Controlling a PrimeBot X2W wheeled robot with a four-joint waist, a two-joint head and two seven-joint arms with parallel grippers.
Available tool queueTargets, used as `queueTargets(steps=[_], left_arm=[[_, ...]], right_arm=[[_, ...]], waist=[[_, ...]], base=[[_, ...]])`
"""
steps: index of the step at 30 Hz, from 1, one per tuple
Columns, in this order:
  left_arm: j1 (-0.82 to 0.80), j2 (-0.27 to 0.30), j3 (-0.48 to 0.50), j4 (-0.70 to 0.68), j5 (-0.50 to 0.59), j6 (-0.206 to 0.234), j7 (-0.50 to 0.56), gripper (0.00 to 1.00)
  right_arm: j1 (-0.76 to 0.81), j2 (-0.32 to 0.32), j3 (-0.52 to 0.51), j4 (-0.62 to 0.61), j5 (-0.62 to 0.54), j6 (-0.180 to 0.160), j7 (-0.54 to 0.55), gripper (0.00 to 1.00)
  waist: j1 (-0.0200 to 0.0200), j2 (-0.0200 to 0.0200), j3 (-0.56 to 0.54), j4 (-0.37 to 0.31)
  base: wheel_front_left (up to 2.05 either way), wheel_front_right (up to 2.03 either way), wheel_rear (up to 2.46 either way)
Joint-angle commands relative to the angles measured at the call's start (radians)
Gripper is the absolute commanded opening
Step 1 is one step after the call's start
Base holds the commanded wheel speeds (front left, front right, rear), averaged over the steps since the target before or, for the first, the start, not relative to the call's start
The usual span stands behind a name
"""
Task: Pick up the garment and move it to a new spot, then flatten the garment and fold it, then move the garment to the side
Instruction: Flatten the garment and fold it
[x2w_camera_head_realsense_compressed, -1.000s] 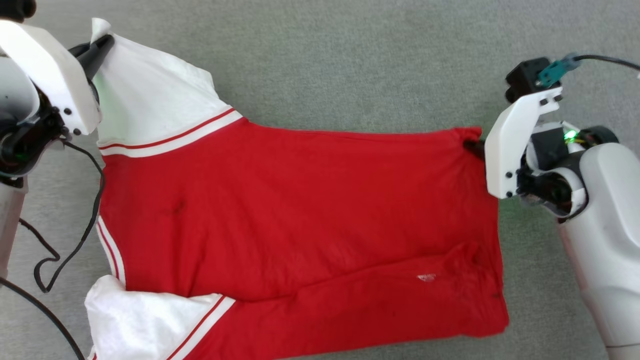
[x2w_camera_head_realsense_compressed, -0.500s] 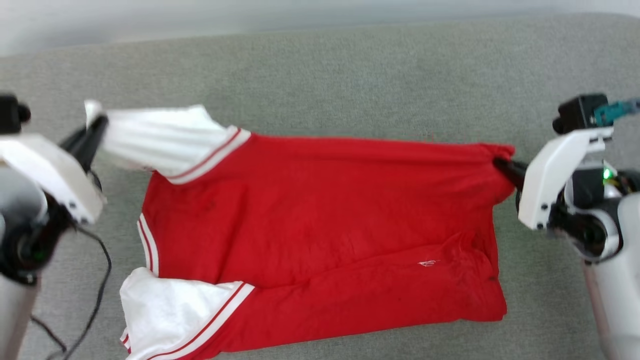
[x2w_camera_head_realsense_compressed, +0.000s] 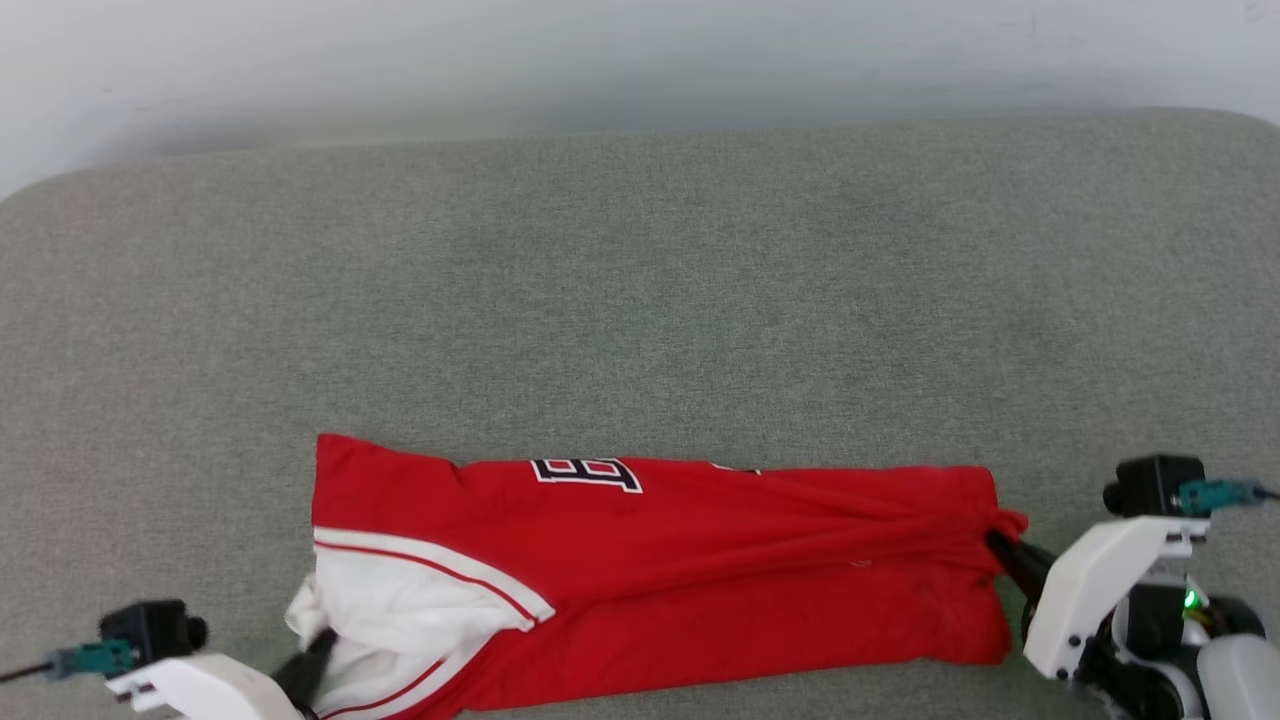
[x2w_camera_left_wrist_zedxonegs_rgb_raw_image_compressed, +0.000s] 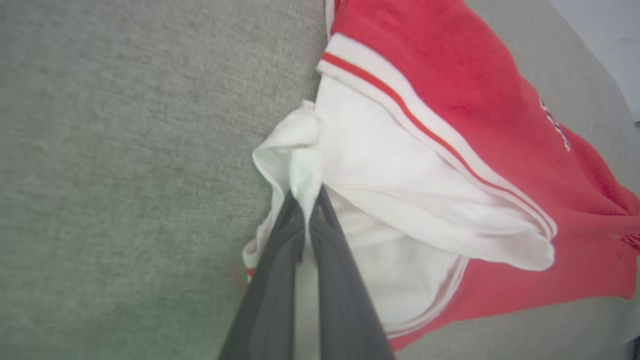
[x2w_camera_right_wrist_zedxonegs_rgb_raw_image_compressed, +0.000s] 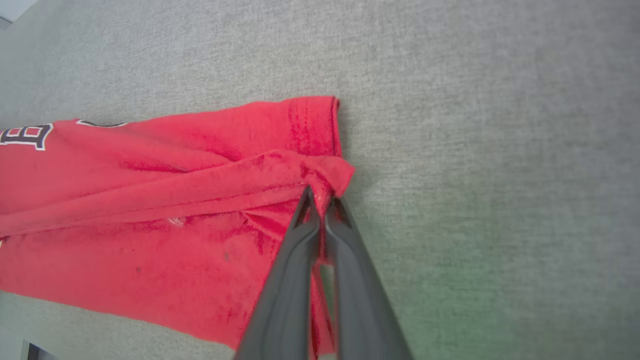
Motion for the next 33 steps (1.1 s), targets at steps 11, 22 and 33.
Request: queueTargets(steps=[11,22,33], left_arm=[[-0.026,-0.039,-0.025,0.033,0.090,-0.042,-0.141,1.00],[-0.063,-0.046,-0.023,-0.104,0.296,0.077,-0.346,1.00],[-0.099,-0.088,-0.026,-0.256,0.495,0.144,-0.413,1.00]], right_arm=[[0.130,0.024,-0.015,-0.055,-0.011,-0.001,-0.163,1.00],[0.162,-0.029,-0.148,-0.282,-0.041,-0.001,0.009,1.00],[0.148,-0.032,-0.194,-0.355,-0.064,-0.001,0.277,1.00]], waist=[[0.0001,0.0000,-0.044,0.006],[0.0001,0.0000,-0.103,0.012],[0.0001,0.0000,-0.050,0.093]], base=[[0.00,0.00,0.00],[0.00,0.00,0.00],[0.00,0.00,0.00]])
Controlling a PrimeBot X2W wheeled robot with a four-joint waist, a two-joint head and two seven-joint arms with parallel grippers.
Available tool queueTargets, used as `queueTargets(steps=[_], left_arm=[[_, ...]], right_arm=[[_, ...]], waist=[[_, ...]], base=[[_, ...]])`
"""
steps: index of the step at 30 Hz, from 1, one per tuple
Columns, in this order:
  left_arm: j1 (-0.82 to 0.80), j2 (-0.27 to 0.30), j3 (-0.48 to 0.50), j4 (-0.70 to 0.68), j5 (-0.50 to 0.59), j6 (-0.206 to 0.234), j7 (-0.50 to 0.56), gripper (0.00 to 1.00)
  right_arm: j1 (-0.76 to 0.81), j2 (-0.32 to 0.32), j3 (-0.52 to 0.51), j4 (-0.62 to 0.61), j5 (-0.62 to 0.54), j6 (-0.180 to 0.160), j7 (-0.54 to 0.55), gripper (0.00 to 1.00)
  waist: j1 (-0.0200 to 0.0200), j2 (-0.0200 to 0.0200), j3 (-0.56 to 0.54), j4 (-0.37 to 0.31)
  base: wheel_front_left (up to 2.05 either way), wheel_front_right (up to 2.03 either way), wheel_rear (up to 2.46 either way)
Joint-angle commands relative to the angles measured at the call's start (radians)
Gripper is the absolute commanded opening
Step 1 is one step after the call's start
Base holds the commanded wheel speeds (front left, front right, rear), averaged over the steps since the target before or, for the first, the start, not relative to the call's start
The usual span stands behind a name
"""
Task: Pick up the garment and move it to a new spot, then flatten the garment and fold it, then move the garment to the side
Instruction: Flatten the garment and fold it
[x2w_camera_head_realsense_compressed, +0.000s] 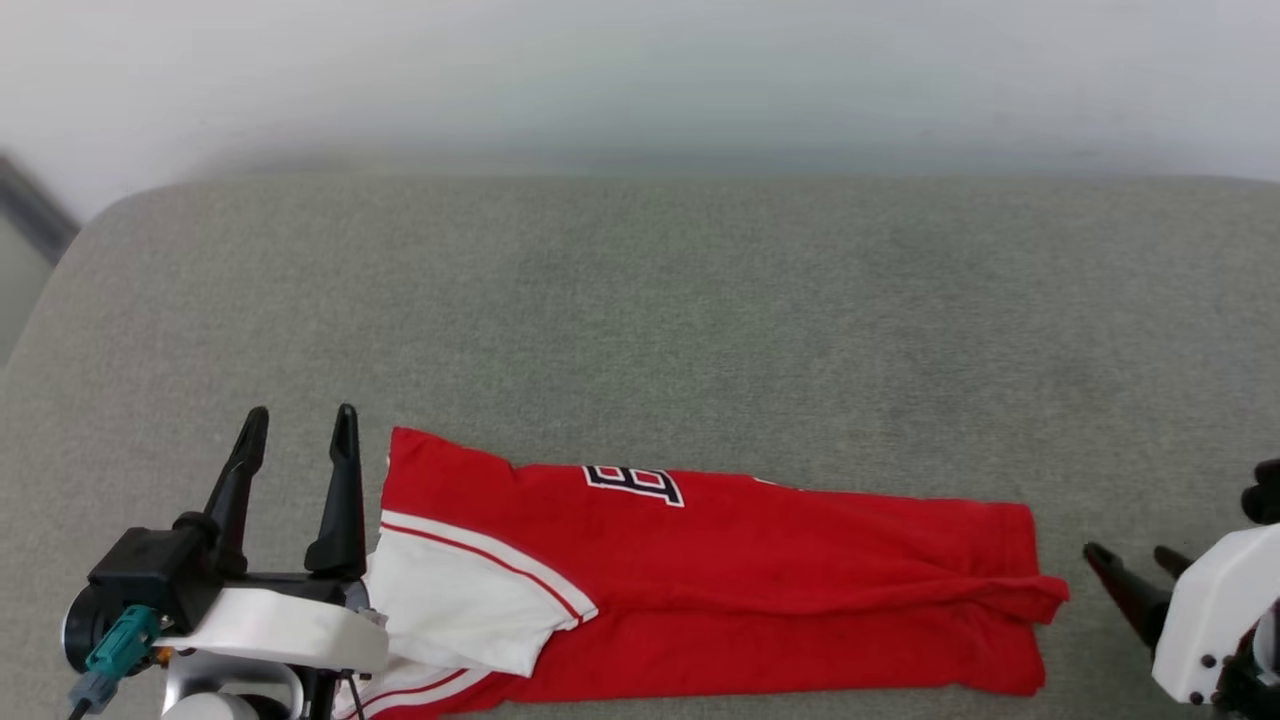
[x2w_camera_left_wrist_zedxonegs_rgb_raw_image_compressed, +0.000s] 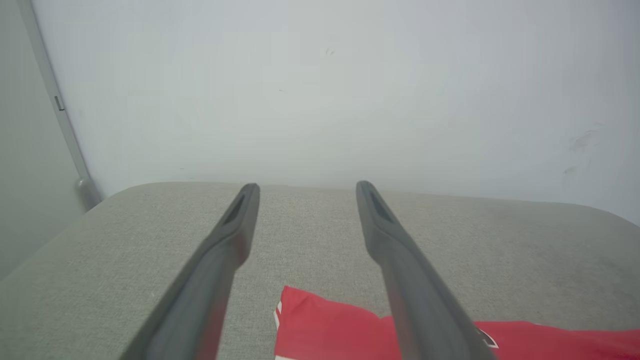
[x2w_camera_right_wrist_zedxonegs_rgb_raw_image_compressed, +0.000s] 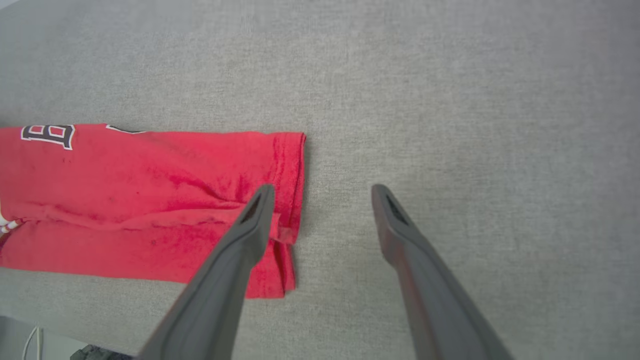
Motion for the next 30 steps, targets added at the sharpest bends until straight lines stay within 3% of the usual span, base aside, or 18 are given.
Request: queueTargets(steps=[1,15,16,17,18,30], left_arm=[[-0.018,-0.008,-0.005,-0.015,0.014,-0.004,-0.005,1.00],[-0.068,-0.014,-0.043,-0.011,0.050,-0.038,-0.006,1.00],[-0.069,-0.015,-0.044,-0.009,0.049,-0.042,-0.006,1.00],[-0.070,-0.018,-0.045,-0.005,0.046,-0.043,-0.006,1.00],[-0.070,-0.019,-0.046,-0.001,0.045,-0.045,-0.006,1.00],[-0.030,-0.003,-0.048,0.011,0.047,-0.031,0.008,1.00]], right_arm=[[-0.006,0.013,0.005,0.015,-0.004,0.000,0.015,1.00],[-0.001,0.098,0.054,0.241,0.037,0.000,0.089,1.00],[-0.002,0.101,0.057,0.255,0.044,0.000,0.093,0.59],[-0.004,0.100,0.060,0.264,0.050,0.000,0.096,0.34],[-0.008,0.099,0.063,0.271,0.053,0.000,0.098,0.00],[-0.086,0.016,0.088,0.220,0.058,0.000,0.030,0.00]], waist=[[0.0001,0.0000,0.034,0.030],[0.0001,0.0000,0.111,0.087],[0.0001,0.0000,0.110,0.088],[0.0001,0.0000,0.109,0.088],[0.0001,0.0000,0.105,0.088],[0.0001,0.0000,0.018,0.044]], base=[[0.00,0.00,0.00],[0.00,0.00,0.00],[0.00,0.00,0.00],[0.00,0.00,0.00],[0.00,0.00,0.00],[0.00,0.00,0.00]])
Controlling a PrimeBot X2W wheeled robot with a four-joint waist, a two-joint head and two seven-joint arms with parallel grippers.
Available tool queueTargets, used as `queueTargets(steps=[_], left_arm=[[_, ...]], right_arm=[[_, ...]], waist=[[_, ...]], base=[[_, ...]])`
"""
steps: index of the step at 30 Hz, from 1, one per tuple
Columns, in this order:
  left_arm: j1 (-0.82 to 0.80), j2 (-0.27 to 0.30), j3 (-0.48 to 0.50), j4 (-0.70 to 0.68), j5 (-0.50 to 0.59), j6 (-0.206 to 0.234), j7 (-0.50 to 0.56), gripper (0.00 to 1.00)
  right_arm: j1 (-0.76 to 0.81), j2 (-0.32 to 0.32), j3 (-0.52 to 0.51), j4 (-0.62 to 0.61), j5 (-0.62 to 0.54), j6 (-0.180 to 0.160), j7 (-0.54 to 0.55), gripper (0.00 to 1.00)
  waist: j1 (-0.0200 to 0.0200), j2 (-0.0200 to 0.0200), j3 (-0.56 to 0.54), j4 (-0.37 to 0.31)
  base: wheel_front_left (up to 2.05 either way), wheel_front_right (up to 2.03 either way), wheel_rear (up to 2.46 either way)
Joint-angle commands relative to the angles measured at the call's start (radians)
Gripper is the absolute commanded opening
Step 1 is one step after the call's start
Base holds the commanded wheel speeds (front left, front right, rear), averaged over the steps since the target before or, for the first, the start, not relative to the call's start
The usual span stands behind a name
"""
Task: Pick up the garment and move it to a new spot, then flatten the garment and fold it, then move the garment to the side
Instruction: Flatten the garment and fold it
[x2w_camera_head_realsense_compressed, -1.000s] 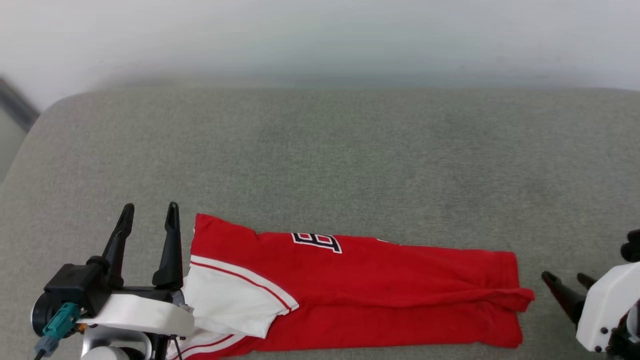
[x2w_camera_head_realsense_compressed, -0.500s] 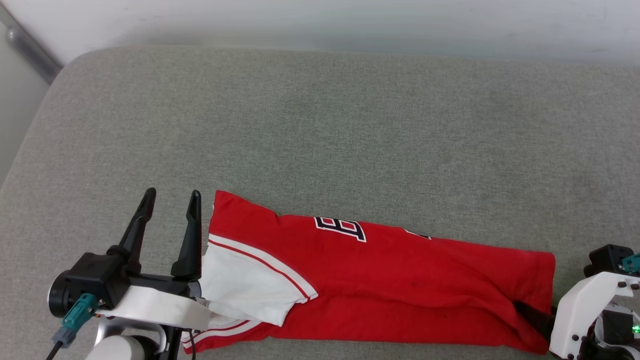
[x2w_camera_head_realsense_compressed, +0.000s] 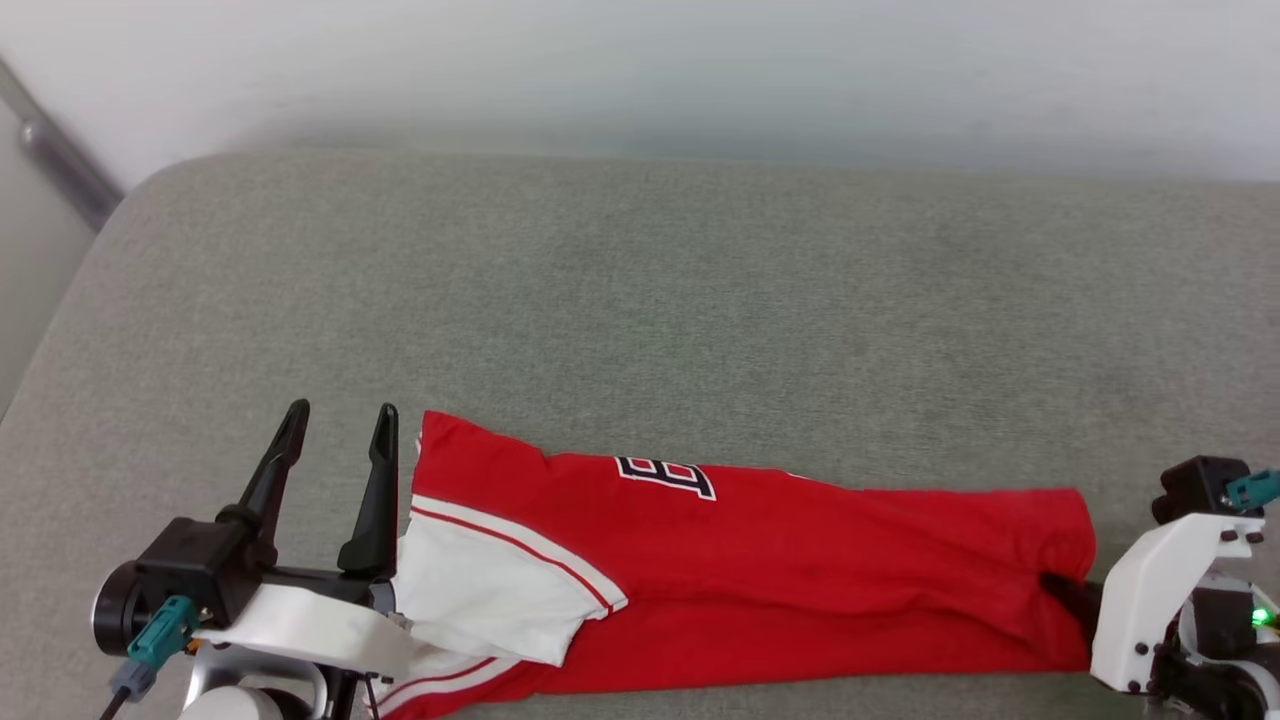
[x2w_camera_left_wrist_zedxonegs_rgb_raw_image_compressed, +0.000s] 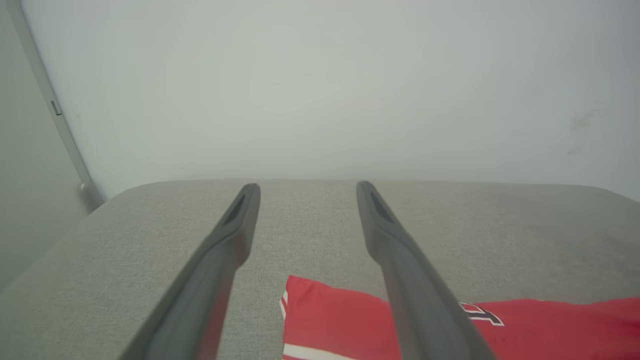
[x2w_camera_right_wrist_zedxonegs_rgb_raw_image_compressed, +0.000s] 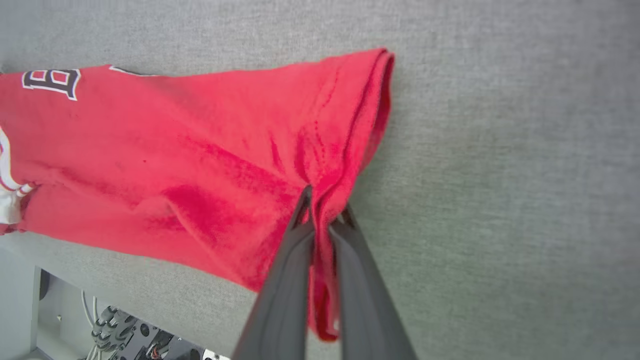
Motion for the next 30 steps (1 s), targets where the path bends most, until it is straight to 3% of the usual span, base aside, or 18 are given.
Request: queueTargets(steps=[1,5,12,15,19,23,26,30], left_arm=[[0.014,0.004,0.001,-0.005,0.000,0.005,0.002,1.00],[0.027,0.011,0.000,-0.017,0.004,0.015,0.010,1.00],[0.030,0.017,-0.005,-0.034,0.011,0.026,0.016,1.00],[0.034,0.017,-0.006,-0.035,0.013,0.029,0.016,1.00],[0.036,0.016,-0.009,-0.034,0.007,0.030,0.017,1.00],[0.025,0.016,-0.016,-0.030,0.009,0.024,0.018,1.00],[0.013,0.011,-0.024,-0.026,0.008,0.020,0.020,1.00],[0.004,-0.003,-0.037,-0.016,0.006,0.016,0.017,1.00]], right_arm=[[-0.010,-0.010,-0.005,-0.004,-0.004,0.000,-0.007,0.00],[-0.013,-0.016,-0.056,-0.029,-0.025,0.000,0.001,0.00],[0.013,-0.033,-0.268,-0.075,-0.075,0.000,0.039,0.00],[0.010,-0.003,-0.356,-0.090,-0.074,0.000,0.067,0.00],[-0.027,0.075,-0.425,-0.117,0.008,0.000,0.153,0.00],[-0.063,0.144,-0.437,-0.131,0.168,0.000,0.288,0.00],[-0.063,0.158,-0.425,-0.129,0.278,0.000,0.354,0.00],[-0.055,0.161,-0.339,-0.037,0.477,0.000,0.350,0.00]], waist=[[-0.0001,-0.0001,-0.016,-0.022],[-0.0001,-0.0001,-0.026,-0.056],[-0.0001,-0.0001,-0.021,-0.083],[-0.0001,-0.0001,-0.020,-0.089],[-0.0001,-0.0001,-0.024,-0.090],[-0.0001,-0.0001,-0.028,-0.077],[-0.0001,-0.0001,-0.031,-0.061],[-0.0001,-0.0001,-0.030,-0.032]], base=[[0.00,0.00,0.00],[0.00,0.00,0.00],[0.00,0.00,0.00],[0.00,0.00,0.00],[0.00,0.00,0.00],[0.00,0.00,0.00],[0.00,0.00,0.00],[0.00,0.00,0.00]])
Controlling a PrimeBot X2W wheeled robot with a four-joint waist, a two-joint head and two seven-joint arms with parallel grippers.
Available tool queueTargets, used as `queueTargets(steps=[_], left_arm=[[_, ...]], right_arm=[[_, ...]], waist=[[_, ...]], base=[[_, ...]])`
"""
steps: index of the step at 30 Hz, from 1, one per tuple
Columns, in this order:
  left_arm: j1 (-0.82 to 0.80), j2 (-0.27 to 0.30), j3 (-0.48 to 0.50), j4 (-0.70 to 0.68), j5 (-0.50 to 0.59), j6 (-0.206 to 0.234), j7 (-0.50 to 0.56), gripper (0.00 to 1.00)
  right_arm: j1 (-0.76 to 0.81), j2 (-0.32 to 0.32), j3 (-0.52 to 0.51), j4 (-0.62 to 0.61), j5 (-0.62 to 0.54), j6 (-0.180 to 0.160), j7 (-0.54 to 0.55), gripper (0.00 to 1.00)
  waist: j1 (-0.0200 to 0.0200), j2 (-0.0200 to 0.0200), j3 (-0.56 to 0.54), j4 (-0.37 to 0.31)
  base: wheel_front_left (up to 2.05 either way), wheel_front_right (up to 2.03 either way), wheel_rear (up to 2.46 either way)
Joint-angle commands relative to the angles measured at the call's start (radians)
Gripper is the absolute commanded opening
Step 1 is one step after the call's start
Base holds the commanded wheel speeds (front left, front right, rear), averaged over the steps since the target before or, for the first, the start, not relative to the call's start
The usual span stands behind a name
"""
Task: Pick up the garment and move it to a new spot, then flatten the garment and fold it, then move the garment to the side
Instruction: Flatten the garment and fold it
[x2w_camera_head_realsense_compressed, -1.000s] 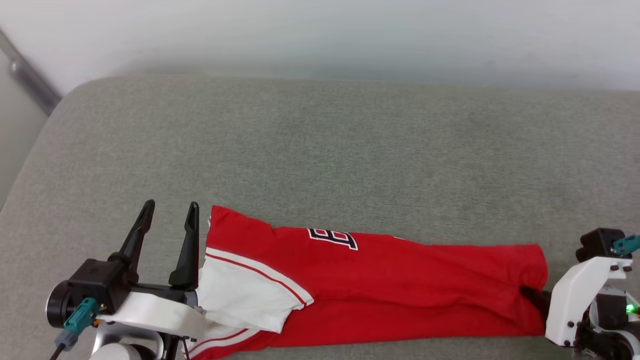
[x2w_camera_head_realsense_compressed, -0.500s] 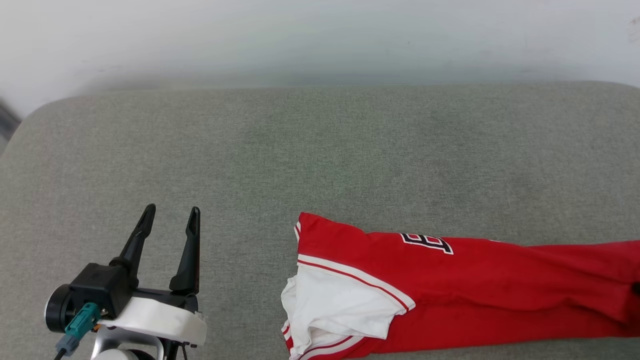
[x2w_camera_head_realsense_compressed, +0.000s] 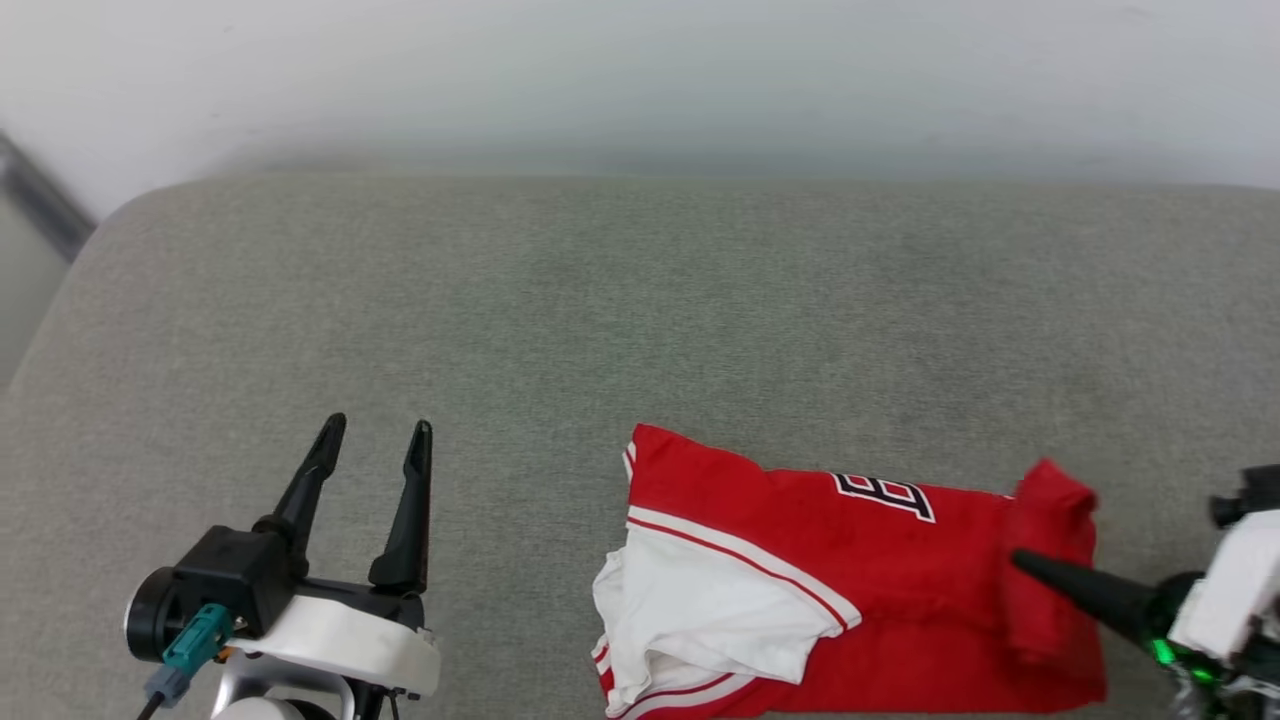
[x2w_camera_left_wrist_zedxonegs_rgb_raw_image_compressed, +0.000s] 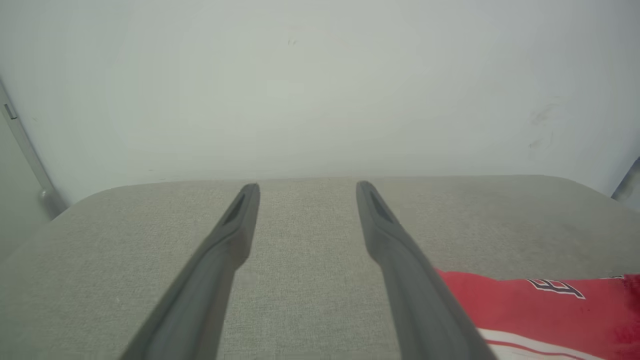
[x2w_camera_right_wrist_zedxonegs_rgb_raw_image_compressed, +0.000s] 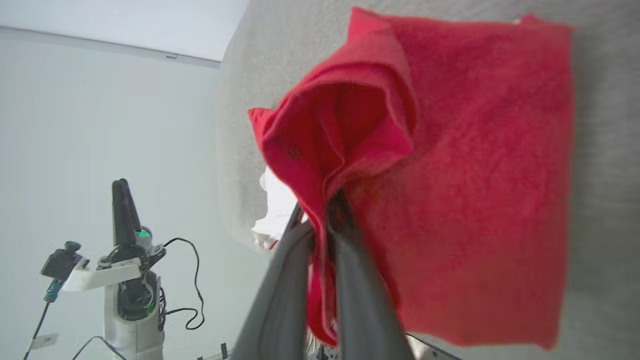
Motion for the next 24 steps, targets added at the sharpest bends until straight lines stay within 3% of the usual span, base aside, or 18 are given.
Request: queueTargets(steps=[1,14,19,20,21,22,24], left_arm=[[-0.014,-0.006,-0.004,0.005,-0.001,-0.004,-0.003,1.00],[-0.076,-0.062,-0.038,0.054,0.001,-0.047,-0.022,1.00],[-0.091,-0.077,-0.038,0.069,0.004,-0.057,-0.028,1.00],[-0.093,-0.080,-0.036,0.072,0.005,-0.059,-0.028,1.00],[-0.093,-0.082,-0.035,0.073,0.006,-0.059,-0.028,1.00],[-0.093,-0.084,-0.033,0.075,0.007,-0.060,-0.028,1.00],[-0.090,-0.086,-0.031,0.079,0.008,-0.060,-0.030,1.00]], right_arm=[[0.005,0.003,0.034,0.023,0.040,0.000,-0.019,0.00],[-0.091,0.003,0.492,0.246,0.260,0.000,-0.312,0.00],[-0.136,0.003,0.625,0.313,0.288,0.000,-0.402,0.00],[-0.142,0.003,0.644,0.324,0.288,0.000,-0.415,0.09],[-0.148,0.003,0.659,0.330,0.285,0.000,-0.429,0.40],[-0.155,0.003,0.671,0.333,0.279,0.000,-0.448,1.00],[-0.164,0.003,0.693,0.326,0.275,0.000,-0.477,1.00]], waist=[[0.0000,0.0000,0.002,0.018],[0.0000,0.0000,0.051,0.105],[0.0000,0.0000,0.065,0.119],[0.0000,0.0000,0.066,0.120],[0.0000,0.0000,0.066,0.120],[0.0000,0.0000,0.068,0.119],[0.0000,0.0000,0.068,0.116]], base=[[0.00,0.00,0.00],[0.00,0.00,0.00],[0.00,0.00,0.00],[0.00,0.00,0.00],[0.00,0.00,0.00],[0.00,0.00,0.00],[0.00,0.00,0.00]])
